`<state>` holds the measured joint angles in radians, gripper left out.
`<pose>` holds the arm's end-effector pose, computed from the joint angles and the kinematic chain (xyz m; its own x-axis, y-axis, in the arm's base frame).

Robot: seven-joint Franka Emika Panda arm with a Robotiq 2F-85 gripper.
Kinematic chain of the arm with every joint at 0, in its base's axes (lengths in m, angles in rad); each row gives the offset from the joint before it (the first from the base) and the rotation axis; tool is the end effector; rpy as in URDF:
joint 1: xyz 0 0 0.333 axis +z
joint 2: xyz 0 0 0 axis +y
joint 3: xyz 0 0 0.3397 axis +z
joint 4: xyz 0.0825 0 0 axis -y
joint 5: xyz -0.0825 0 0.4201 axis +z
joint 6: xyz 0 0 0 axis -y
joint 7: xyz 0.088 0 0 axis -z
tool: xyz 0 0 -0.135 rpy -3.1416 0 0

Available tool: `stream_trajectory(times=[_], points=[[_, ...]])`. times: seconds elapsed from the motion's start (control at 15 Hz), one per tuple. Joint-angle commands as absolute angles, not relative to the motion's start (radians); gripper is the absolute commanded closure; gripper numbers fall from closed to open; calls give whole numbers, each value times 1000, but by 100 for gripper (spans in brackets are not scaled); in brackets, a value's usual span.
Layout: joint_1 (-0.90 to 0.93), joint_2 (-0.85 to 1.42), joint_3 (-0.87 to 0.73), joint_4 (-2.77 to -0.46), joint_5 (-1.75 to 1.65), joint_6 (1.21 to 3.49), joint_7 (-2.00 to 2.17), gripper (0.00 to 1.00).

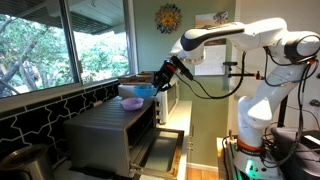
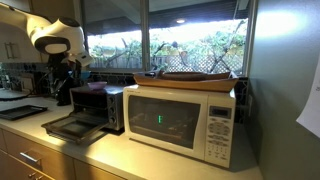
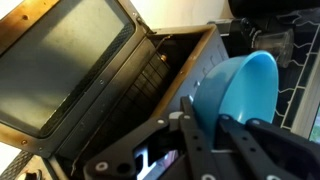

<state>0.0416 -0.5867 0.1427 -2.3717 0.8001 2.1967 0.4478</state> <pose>0.4327 0.1317 0.5754 0.8260 -0.5615 -0.0489 -0.4343 -0.5788 -0.6902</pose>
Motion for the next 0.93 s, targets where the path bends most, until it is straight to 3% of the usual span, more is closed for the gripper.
stream_trajectory(times=[0.0,0.8,0.87], points=[[6,-459,178,-2258,753,2226,552,96],[20,-296,166,-2076,442,2128,715,96],[23,-288,166,-2066,432,2124,725,87]])
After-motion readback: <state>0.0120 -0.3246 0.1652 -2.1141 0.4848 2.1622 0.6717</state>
